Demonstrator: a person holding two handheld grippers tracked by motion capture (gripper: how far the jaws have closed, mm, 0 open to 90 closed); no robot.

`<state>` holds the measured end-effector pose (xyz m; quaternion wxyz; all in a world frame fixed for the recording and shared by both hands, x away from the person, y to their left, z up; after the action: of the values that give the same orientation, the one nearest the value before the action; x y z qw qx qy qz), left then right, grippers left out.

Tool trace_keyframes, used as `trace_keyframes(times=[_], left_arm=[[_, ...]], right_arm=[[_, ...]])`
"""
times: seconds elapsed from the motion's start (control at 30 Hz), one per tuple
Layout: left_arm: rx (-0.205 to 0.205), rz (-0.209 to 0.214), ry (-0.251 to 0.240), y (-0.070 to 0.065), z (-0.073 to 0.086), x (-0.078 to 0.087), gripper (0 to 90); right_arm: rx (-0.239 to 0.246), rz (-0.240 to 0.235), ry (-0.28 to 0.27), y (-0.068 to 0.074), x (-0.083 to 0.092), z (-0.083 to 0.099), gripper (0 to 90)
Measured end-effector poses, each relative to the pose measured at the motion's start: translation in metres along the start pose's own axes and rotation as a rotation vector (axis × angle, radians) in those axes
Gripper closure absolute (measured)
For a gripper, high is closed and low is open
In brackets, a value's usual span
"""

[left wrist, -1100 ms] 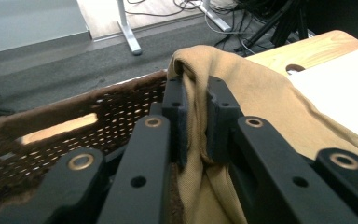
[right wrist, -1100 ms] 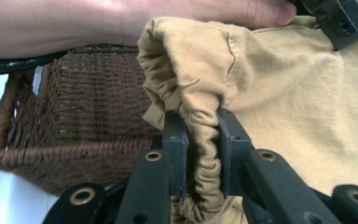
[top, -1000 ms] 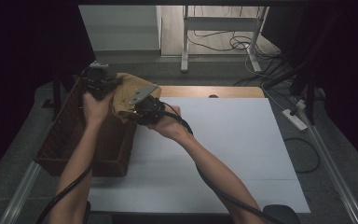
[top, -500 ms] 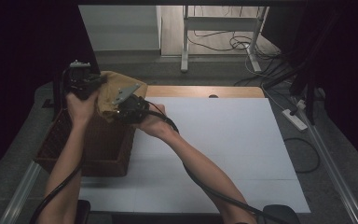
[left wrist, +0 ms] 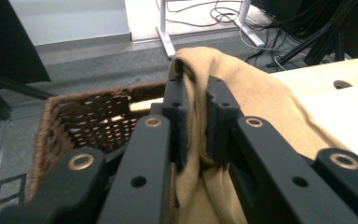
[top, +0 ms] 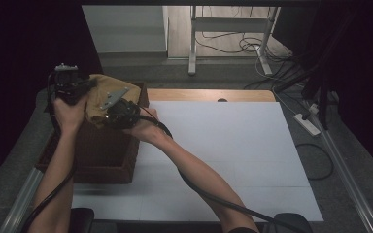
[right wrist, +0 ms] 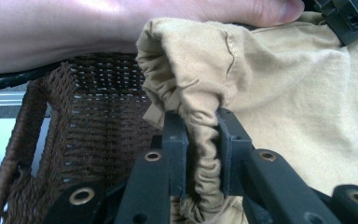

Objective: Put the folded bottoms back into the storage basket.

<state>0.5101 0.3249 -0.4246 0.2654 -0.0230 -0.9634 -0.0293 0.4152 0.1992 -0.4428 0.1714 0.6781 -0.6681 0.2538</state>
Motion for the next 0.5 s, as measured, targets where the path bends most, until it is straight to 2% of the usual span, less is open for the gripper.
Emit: trace_keyframes(times=[0.23,0.5], left_arm=[[0.011,-0.002,0.027,0.013,0.009,-0.002,80.3],[0.014,0.008,0.086,0.017,0.027,-0.015,80.2]], right_arm=[[-0.005,-0.006,0.007,0.003,-0.015,-0.006,76.5],[-0.008,-0.012,0.038,0.005,-0.035,0.006,76.2]])
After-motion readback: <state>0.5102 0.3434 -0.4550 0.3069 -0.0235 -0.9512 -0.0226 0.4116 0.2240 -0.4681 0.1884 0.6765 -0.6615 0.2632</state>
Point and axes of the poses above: each handheld gripper's, and its own axes: x roughly backward along the jaws, z roughly out of its underside, y roughly to its left, the point moved 9 cm from there along -x, roughly forward along the jaws, and after that the axes turned 12 degrees about -z, right-handed, at the moved point
